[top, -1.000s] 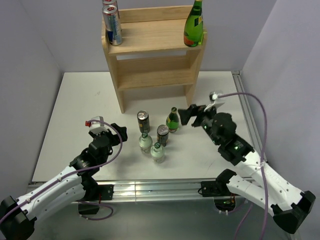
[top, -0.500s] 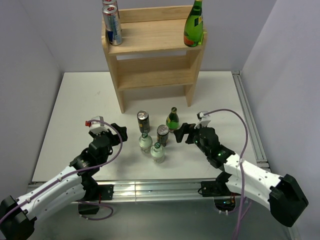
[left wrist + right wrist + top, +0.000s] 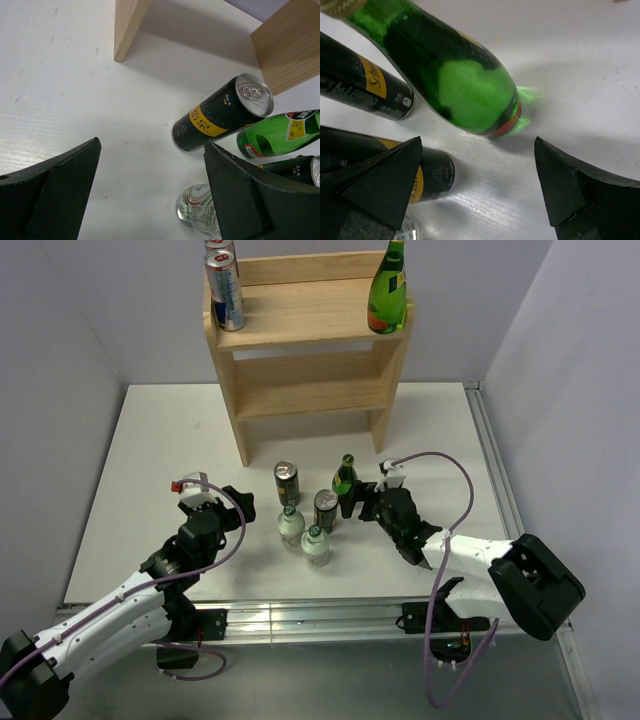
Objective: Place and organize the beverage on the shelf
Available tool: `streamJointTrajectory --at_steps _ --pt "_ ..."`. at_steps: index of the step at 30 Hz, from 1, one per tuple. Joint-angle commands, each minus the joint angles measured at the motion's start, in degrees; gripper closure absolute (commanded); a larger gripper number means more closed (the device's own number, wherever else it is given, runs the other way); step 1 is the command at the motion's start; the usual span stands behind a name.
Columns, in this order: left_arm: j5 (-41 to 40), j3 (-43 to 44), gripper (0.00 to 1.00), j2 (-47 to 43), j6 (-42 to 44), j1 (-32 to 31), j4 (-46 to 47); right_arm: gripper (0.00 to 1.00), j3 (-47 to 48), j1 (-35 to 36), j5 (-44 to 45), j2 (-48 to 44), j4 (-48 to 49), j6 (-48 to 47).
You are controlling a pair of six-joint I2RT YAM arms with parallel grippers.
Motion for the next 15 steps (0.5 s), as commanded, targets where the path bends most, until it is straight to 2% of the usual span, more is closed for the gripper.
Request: streamJointTrajectory --at_steps 1,15 --pt "0.3 -0.4 0.09 -0.3 1.1 -0.2 1.8 0.00 3.9 0.0 2.2 2.8 7.3 -1.2" --pt "0.3 -0.6 0.09 -0.7 1.1 -0.2 1.9 0.00 11.5 0.0 6.8 18.6 15.1 -5.4"
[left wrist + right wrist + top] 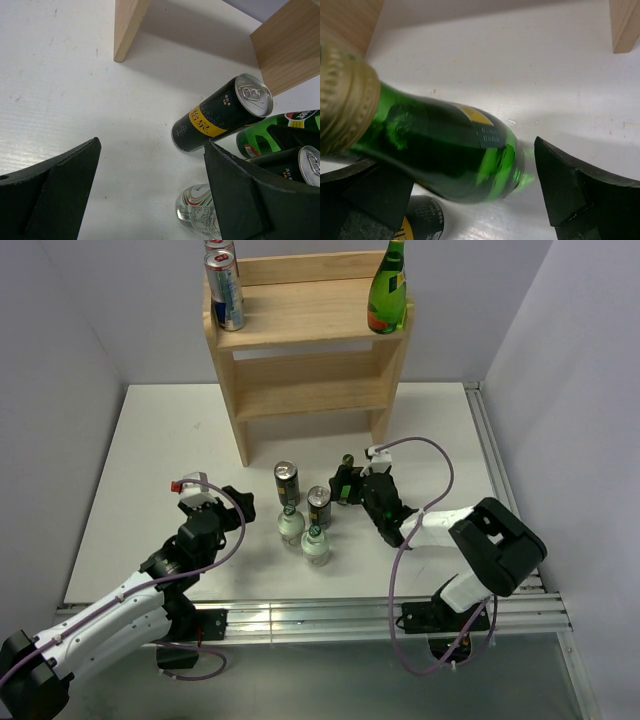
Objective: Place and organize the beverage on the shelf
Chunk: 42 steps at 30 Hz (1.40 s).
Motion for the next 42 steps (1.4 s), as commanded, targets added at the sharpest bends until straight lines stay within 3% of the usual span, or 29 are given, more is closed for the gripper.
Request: streamJointTrajectory --at_steps 1,19,22,23,25,27,28,32,35,42 --pt "0.2 -0.6 0.09 -0.6 1.1 -0.2 1.9 0.00 3.4 -0.1 2.6 3.0 5.3 -1.9" --pt "0.7 -0.5 0.09 -0.1 1.4 -0.2 2.2 0.03 4.1 0.0 5.7 13.1 15.6 -2.8" --pt "0.7 -0.5 0.09 0.0 1.3 -0.2 2.2 0.23 3.9 -0.1 6.3 13.9 16.7 -3.1" --pt "0.7 -0.5 0.09 0.0 1.3 -0.2 2.2 0.40 3.9 0.0 6.7 14.0 16.8 -2.9" --pt "0.8 -0.5 0.09 0.0 1.3 -0.2 2.3 0.52 4.2 0.0 6.3 14.3 16.7 -3.2" --pt "0.9 -0.6 0.09 0.0 1.3 -0.2 2.3 0.90 5.4 0.0 6.1 14.5 14.9 -3.7" --pt "0.9 -0.5 0.09 0.0 1.3 -0.2 2.4 0.97 5.6 0.0 6.1 14.3 14.4 -3.7" --pt "0.5 -0.5 0.09 0.2 1.4 -0.2 2.3 0.98 6.2 0.2 5.4 11.2 11.8 -4.6" --pt "0.4 -0.4 0.09 0.3 1.4 -0.2 2.4 1.00 8.5 1.8 8.9 5.5 4.4 -6.5" --pt "0.2 -0.3 0.09 0.2 1.3 -0.2 2.3 1.00 22.7 4.5 12.9 -8.9 -21.0 -10.5"
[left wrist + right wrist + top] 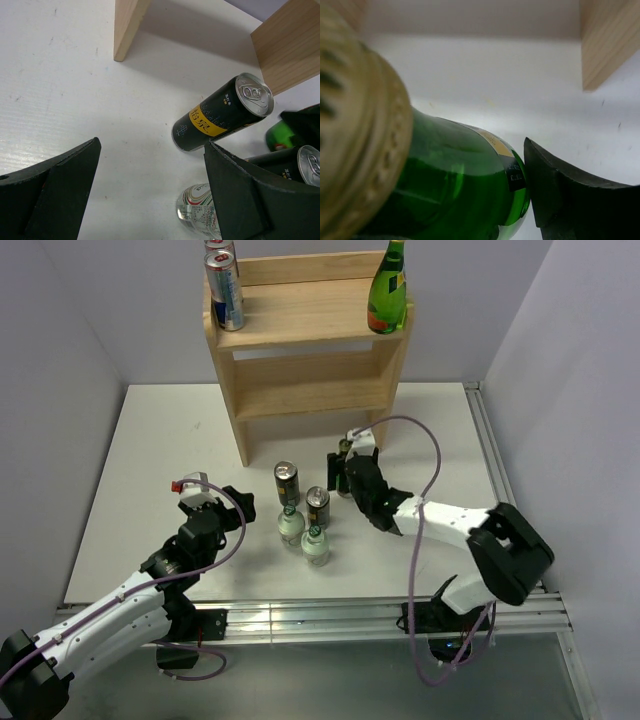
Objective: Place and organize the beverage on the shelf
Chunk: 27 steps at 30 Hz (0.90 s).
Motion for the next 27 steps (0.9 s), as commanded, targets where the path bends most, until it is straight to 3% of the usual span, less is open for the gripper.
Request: streamJointTrajectory --at_steps 1,8,15,27 --pt "0.1 -0.4 0.09 0.2 1.2 -0.1 2.4 1.00 12.3 0.8 4.1 -11.4 -5.2 -2.5" --pt "-0.1 -0.3 0.09 0.1 1.2 -0.1 2.2 1.00 37.9 0.8 0.5 -13.3 -25.5 -4.5" --pt "-0.4 -0.4 0.09 0.4 1.1 -0.2 2.0 1.00 64.6 1.0 -2.8 -4.5 -37.4 -7.8" --pt "-0.1 -0.6 0.09 -0.3 1.0 -0.1 2.0 1.00 94.1 1.5 -3.7 11.4 -44.5 -11.5"
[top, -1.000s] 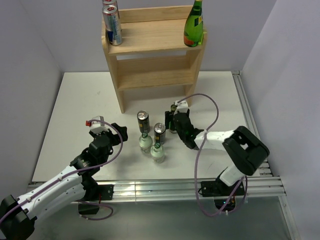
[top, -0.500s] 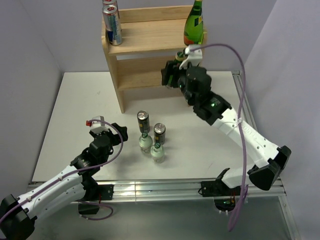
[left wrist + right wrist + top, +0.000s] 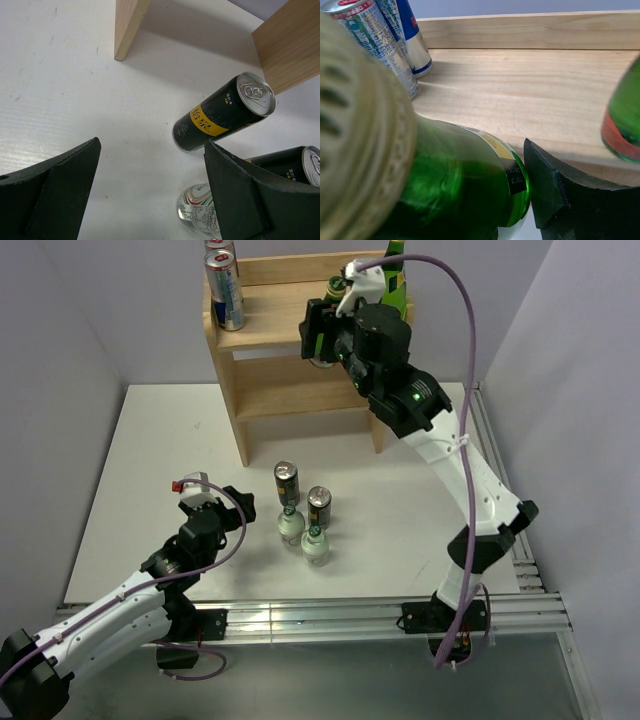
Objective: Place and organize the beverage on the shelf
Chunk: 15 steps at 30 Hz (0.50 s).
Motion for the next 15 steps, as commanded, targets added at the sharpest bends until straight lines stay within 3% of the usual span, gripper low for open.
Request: streamJointTrajectory --at_steps 1,5,15 --pt "0.0 -0.6 0.09 -0.8 1.0 -0.1 2.0 1.00 8.9 0.4 -0.4 2.5 4.6 -2.6" --pt "0.2 -0.8 0.08 -1.3 1.0 -0.1 2.0 1.00 15.9 0.4 1.0 6.4 5.3 -4.4" --pt "0.4 -0.8 0.08 -1.1 1.1 -0.1 2.3 1.00 17.2 0.3 3.9 8.3 12.3 -7.6"
